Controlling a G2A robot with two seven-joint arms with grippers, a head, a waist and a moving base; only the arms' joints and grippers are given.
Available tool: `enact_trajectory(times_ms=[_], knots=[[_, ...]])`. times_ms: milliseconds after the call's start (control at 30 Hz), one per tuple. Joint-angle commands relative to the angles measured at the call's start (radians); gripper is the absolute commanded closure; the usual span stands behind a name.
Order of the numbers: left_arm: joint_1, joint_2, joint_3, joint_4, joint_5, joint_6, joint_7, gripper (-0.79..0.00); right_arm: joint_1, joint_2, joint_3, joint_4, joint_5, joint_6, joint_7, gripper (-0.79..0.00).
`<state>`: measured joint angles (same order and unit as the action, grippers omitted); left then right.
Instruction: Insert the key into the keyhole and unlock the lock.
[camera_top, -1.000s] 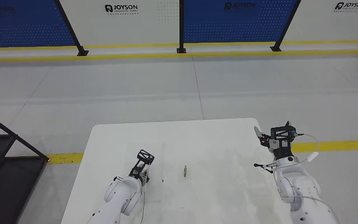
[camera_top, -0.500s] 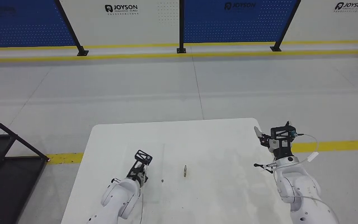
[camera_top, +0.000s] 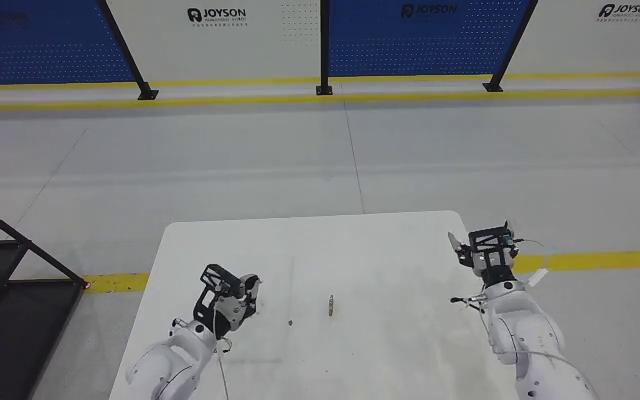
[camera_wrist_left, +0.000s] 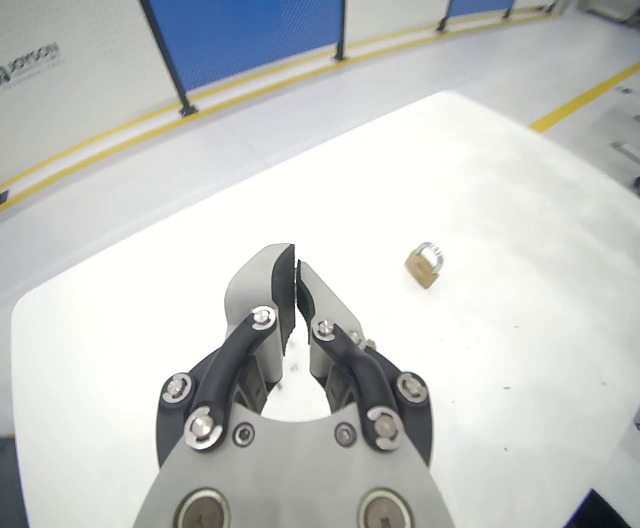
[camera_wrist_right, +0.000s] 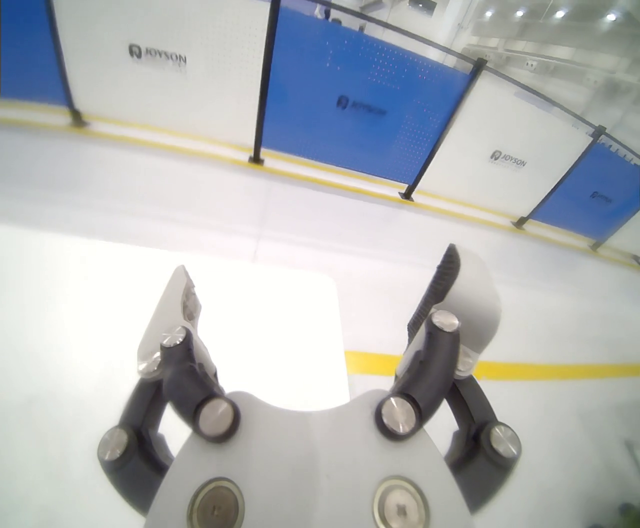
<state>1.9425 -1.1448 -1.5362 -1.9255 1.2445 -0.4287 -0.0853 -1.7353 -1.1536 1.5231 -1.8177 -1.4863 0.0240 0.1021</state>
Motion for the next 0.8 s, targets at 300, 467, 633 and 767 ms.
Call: enact_trajectory(times_ms=[300, 467, 633, 767], knots=[[-0.025, 0.015, -0.088, 0.097, -0.096, -0.259, 0.199, 0.0, -0.048, -0.031, -0.364, 0.031, -0.283, 0.011, 0.009, -0.785], [-0.025, 0.015, -0.088, 0.097, -0.096, -0.259, 0.199, 0.0, -0.032, -0.056, -0.505, 0.086, -0.283, 0.034, 0.005, -0.785], [-0.025, 0.015, -0.088, 0.097, -0.096, -0.259, 0.199, 0.0, 0.024, -0.085, -0.595, 0.161, -0.208, 0.066, 0.032, -0.785], [-0.025, 0.015, -0.088, 0.097, -0.096, -0.259, 0.199, 0.0, 0.089, -0.113, -0.643, 0.25, -0.114, 0.103, 0.028, -0.785]])
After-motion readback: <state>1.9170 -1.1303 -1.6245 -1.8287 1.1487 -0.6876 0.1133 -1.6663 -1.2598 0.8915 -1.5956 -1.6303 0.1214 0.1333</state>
